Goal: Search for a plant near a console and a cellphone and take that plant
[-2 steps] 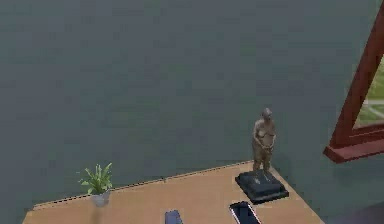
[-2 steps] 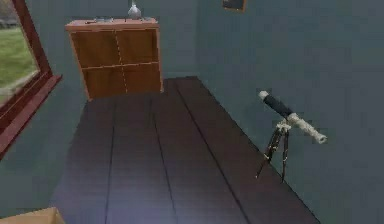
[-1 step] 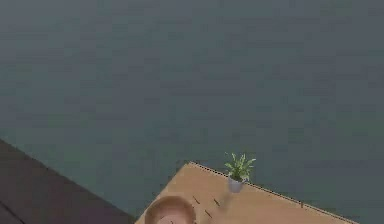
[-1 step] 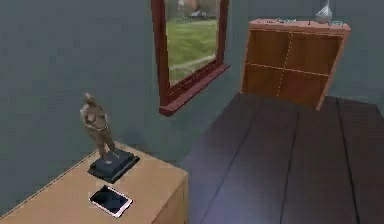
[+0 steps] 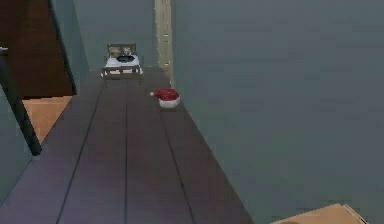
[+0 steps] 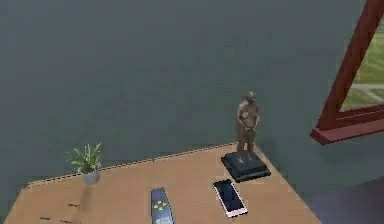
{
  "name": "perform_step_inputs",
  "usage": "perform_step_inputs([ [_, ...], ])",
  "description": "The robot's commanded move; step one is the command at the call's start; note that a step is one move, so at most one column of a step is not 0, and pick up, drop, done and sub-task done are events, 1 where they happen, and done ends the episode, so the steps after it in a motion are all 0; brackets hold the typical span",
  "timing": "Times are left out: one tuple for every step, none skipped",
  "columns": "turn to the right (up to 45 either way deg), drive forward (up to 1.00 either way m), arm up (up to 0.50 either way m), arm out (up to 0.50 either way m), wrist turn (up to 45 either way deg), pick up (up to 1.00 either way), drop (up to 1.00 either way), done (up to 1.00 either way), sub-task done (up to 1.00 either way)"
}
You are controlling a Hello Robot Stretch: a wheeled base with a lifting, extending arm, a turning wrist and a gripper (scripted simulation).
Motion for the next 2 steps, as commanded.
perform_step_inputs([
  [-27.0,0.0,0.0,0.0,0.0,0.0,0.0,0.0,0.0],
  [0.0,0.0,0.5,0.0,0.0,0.0,0.0,0.0,0.0],
])
